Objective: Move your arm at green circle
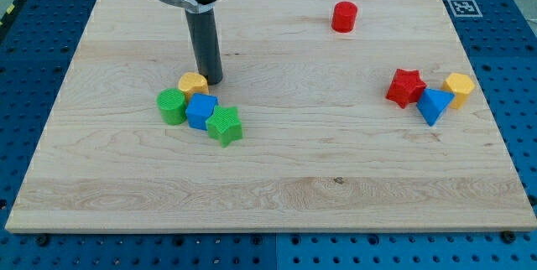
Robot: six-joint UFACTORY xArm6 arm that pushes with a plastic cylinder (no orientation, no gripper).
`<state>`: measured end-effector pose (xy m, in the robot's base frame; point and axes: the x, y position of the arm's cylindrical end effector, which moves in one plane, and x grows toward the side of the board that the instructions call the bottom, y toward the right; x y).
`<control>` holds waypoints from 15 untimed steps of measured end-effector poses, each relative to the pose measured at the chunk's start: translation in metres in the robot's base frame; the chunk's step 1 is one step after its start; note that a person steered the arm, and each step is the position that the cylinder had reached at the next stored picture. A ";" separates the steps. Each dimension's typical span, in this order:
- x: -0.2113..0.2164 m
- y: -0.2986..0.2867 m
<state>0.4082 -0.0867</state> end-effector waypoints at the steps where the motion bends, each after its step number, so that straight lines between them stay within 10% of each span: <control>1: -0.018 0.028; 3: -0.029 0.066; 5: -0.043 -0.093; 7: 0.032 -0.185; 15: 0.082 -0.074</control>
<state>0.4904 -0.1604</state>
